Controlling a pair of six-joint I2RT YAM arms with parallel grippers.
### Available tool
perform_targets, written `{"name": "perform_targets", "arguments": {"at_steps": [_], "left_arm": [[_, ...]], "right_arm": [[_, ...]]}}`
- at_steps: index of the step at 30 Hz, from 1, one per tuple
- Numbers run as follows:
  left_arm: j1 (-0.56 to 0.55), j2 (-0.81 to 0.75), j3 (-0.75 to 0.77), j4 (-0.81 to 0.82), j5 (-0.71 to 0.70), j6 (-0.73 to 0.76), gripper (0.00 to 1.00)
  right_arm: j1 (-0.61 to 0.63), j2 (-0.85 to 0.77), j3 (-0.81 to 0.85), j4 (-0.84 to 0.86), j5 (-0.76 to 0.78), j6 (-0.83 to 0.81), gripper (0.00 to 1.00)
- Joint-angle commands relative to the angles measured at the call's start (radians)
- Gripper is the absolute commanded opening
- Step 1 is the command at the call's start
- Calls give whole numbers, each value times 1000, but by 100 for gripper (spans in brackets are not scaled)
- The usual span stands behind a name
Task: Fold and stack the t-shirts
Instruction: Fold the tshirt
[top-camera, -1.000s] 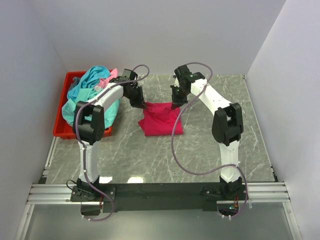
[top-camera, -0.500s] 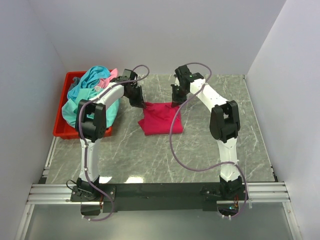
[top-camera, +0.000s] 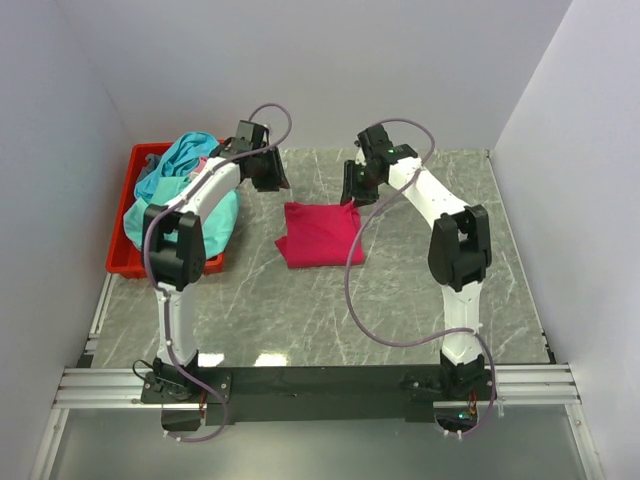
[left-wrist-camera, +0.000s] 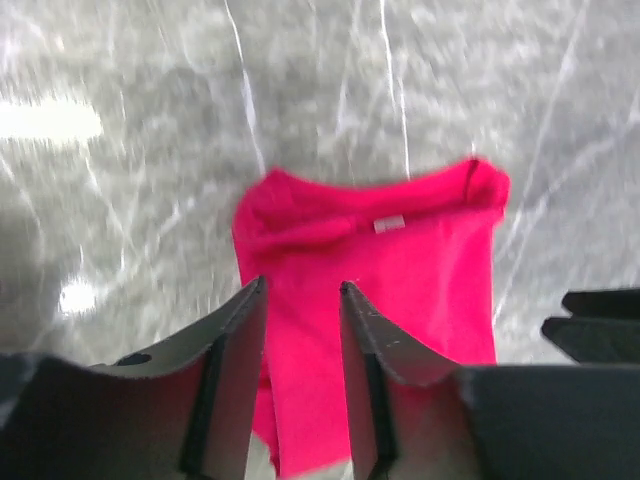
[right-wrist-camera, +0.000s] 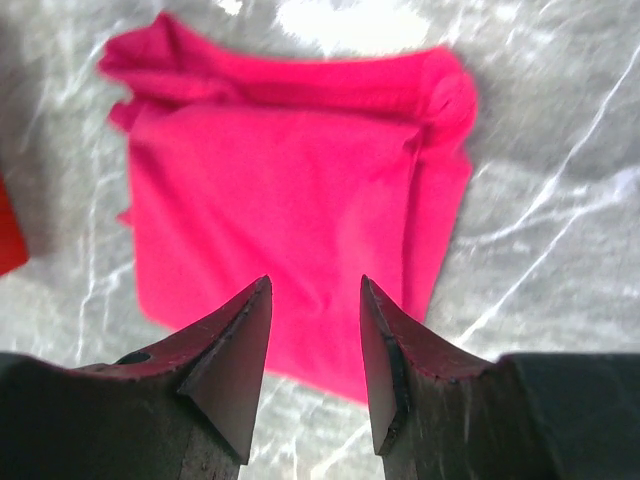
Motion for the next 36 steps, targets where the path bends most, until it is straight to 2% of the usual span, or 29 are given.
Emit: {"name": "perform_targets", "arguments": {"at_steps": [1,6,10,15,20,26,36], "left_arm": [[-18,-150,-85,80,58,11,40],[-104,-252,-282,127,196,110,38],[-157,-310,-442,191,331,88,35],[-200,-261,-536,214,416,82,36],[-216,-188,-574,177,394,113,34],[-216,-162,-603,139,299,147,34],[-211,-132,-588,144,271,128,34]], "right_arm": [[15,-101,-39,40,-61,-24,47],[64,-79,-57,-25,-165,-47,46],[94,-85,-117,-51,-239,-71,45],[111,-79,-223,-60,-246,-93,45],[114,-50,-277,-78,-201,-110,44],[104,-5,-323,-82,-109,-99,44],[52,15,-366,-17,-92,-72,45]]}}
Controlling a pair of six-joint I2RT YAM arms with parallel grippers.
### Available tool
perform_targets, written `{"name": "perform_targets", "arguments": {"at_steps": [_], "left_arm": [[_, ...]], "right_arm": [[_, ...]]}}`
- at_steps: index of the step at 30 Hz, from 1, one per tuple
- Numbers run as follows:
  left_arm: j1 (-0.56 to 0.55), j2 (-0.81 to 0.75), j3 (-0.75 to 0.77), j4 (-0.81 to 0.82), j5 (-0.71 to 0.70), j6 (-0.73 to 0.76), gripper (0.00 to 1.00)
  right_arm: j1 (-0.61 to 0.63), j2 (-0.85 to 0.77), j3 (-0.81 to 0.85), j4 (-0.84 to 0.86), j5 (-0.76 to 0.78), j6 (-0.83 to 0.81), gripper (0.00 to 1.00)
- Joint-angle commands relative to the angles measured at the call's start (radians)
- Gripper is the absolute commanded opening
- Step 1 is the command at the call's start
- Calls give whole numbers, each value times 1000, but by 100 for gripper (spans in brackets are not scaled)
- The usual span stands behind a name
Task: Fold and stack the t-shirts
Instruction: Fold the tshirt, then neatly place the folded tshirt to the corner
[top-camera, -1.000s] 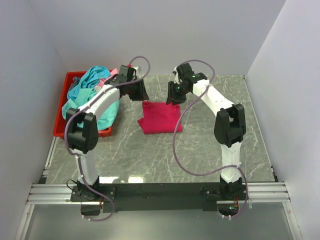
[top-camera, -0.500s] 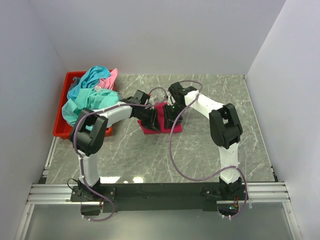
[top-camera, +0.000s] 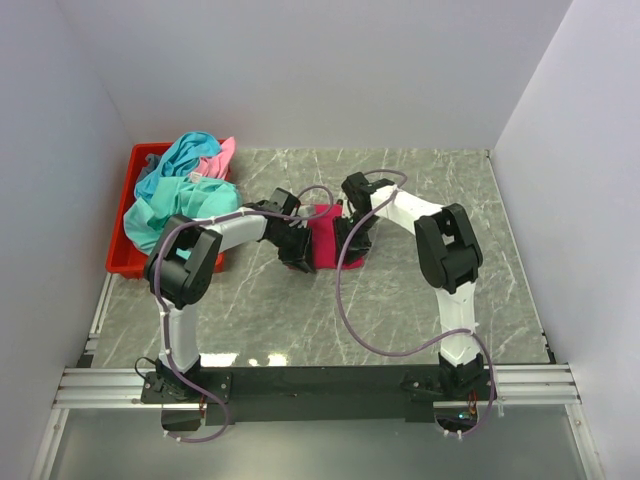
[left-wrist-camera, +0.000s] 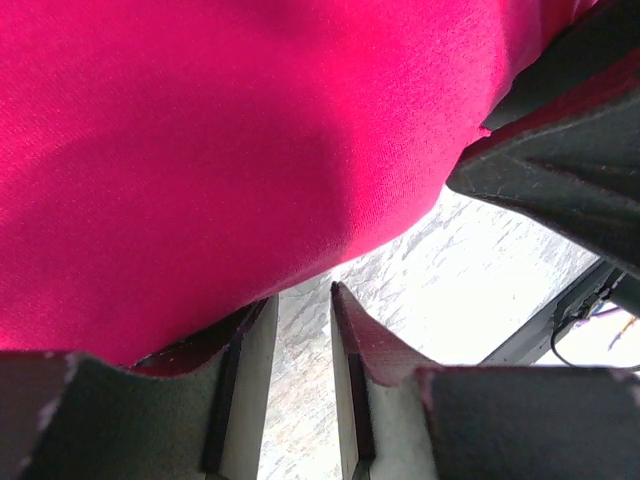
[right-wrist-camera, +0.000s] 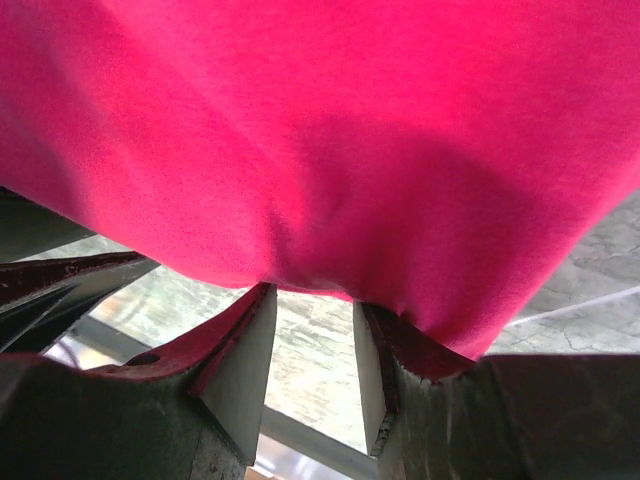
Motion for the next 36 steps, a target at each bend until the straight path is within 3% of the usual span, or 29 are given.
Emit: {"name": "perform_targets", "arguments": {"at_steps": [1,7,11,16,27,36], "left_arm": [[1,24,18,1,-30,13,34],[0,-37,34,19,8,20,35],[0,-80,171,-28,9,13,36],[12,-100,216,4,-5,-44,38],[40,-14,160,-61,-232,-63,38],[64,19,104,-41,-258,-64,38]], "right_arm": [[-41,15,-36,42,66,-2,45],[-60,-40,-50,78,-56,-14,45],[-100,-132,-82,127,-164,20,47],[-161,-196,-93,167,-217,30,50],[-282,-134,-52,207,-193,-42,63],[-290,-34,-47,345,-263,-3,71]]}}
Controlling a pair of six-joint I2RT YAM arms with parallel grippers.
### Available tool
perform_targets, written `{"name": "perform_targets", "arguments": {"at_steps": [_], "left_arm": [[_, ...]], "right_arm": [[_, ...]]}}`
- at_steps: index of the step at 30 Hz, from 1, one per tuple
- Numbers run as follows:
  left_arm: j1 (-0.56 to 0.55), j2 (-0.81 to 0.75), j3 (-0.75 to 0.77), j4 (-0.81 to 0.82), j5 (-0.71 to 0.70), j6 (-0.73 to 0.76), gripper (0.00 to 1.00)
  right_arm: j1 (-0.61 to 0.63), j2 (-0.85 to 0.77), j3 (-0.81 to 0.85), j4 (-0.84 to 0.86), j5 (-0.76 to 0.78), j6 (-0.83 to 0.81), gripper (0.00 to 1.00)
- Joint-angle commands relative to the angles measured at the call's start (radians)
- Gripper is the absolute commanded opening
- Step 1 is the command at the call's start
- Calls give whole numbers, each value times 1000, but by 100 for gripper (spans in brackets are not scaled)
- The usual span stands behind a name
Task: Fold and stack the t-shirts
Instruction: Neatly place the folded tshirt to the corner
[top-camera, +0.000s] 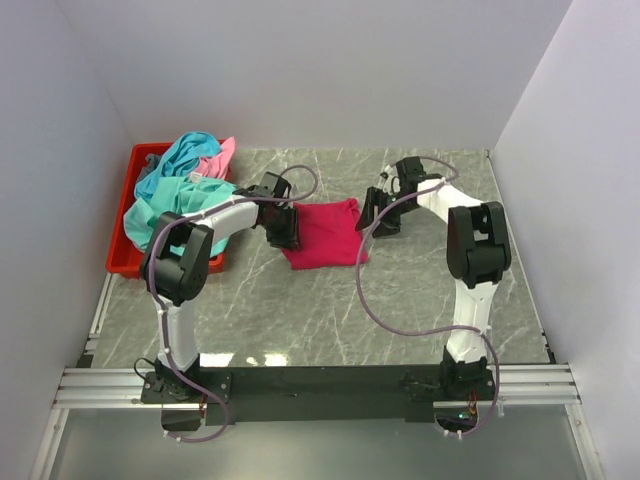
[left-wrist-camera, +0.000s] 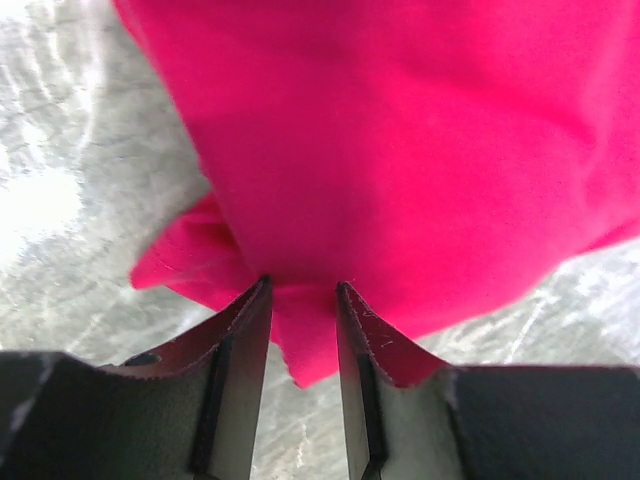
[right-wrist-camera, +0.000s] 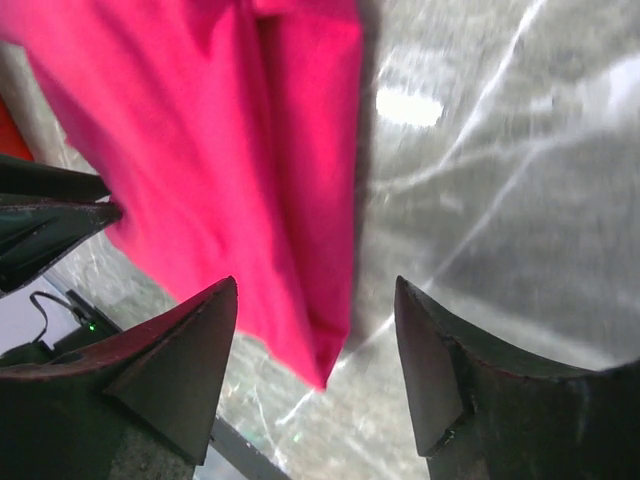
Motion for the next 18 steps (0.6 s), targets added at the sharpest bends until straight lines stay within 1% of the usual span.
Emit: {"name": "perform_targets", "arguments": {"at_steps": [1,10,18], "left_arm": [[0,23,1,17,-27,-2,38],[0,55,21,34,4,-2,37],[0,58,17,48,28,-18,37]], "right_arm": [[0,39,35,97,-45,19,72],[43,67,13,161,-25,48,75],[138,99,44,180,-11,68,75]]}}
